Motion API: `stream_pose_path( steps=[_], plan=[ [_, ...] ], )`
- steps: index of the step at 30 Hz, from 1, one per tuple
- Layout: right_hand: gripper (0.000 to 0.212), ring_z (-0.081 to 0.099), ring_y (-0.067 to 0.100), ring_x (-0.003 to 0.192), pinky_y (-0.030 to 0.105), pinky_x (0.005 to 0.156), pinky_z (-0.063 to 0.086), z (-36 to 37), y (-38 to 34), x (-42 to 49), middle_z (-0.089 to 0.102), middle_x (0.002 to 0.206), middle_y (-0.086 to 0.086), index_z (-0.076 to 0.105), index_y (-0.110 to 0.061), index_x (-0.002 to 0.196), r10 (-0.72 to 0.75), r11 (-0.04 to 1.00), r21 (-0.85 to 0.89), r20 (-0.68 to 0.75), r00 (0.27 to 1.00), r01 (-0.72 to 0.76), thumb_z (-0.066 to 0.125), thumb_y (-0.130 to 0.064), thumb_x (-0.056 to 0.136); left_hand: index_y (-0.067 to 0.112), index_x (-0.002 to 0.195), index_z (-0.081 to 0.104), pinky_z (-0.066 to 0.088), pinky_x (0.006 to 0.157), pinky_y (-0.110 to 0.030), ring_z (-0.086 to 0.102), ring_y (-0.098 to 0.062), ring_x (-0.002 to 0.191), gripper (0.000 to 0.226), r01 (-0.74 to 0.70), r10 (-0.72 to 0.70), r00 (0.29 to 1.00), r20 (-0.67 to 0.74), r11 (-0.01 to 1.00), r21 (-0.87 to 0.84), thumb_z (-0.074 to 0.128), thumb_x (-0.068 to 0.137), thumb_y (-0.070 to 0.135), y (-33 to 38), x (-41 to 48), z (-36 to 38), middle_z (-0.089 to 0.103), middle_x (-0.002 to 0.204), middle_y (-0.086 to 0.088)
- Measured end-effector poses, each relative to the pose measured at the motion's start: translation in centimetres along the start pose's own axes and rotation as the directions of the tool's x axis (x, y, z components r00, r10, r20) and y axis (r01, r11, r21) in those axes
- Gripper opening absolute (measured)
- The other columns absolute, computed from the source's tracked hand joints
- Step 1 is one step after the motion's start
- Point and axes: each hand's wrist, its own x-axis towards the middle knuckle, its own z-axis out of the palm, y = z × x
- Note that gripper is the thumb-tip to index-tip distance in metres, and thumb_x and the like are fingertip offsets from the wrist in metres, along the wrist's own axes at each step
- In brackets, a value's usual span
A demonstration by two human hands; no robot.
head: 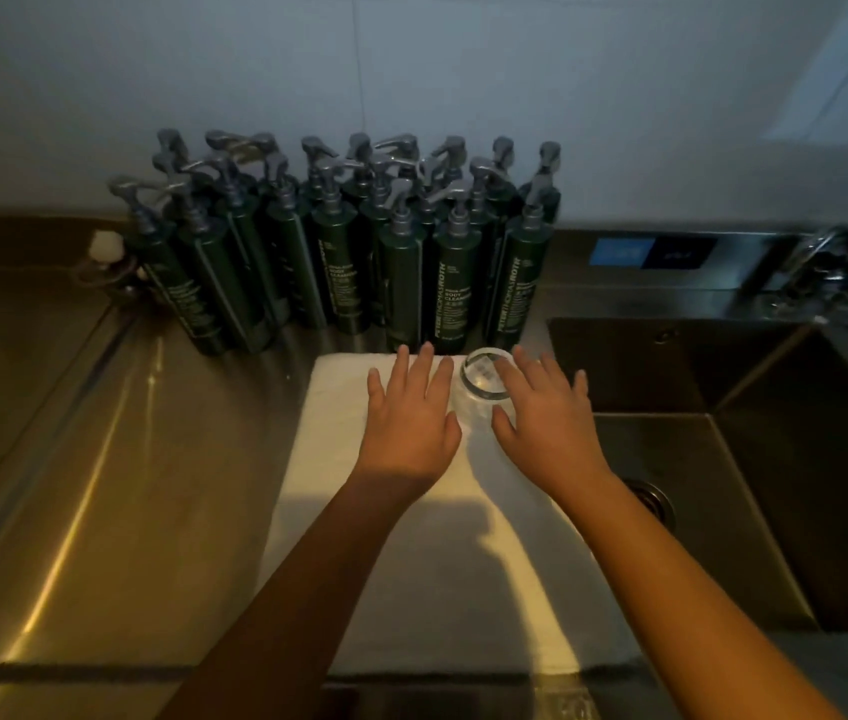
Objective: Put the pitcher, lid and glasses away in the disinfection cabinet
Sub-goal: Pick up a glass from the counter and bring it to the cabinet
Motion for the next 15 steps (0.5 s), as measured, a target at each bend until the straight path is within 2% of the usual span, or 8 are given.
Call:
stream_pose_path(
  steps=[6, 15],
  plan=[
    [0.056, 0.003, 0.025, 0.144, 0.049, 0.114, 0.002, 1.7, 1.7, 2.3, 0.009, 0.157, 0.002, 0.017, -0.023, 0.148, -0.039, 0.999, 0.014, 0.035, 0.999, 0.038, 0.039, -0.033, 0.097, 0.019, 0.15, 0.005, -0.002, 0.114, -0.046, -0.008, -0.023, 0.144, 0.059, 0.038, -0.038, 0.999, 0.03, 0.999, 0.01, 0.031, 0.099, 0.031, 0.5, 1.3, 1.4, -0.002, 0.158, -0.003],
    [0.061, 0.0, 0.025, 0.144, 0.05, 0.113, 0.001, 4.5, 3.1, 6.3, 0.007, 0.157, 0.002, 0.015, -0.024, 0.148, -0.208, 0.978, 0.017, 0.068, 0.976, 0.208, 0.039, -0.042, 0.096, 0.016, 0.149, 0.007, -0.001, 0.114, -0.046, -0.004, -0.023, 0.144, 0.061, 0.078, -0.076, 0.997, 0.029, 0.996, -0.047, 0.036, 0.098, 0.029, -0.2, 4.1, 4.0, 0.001, 0.158, -0.004]
  ],
)
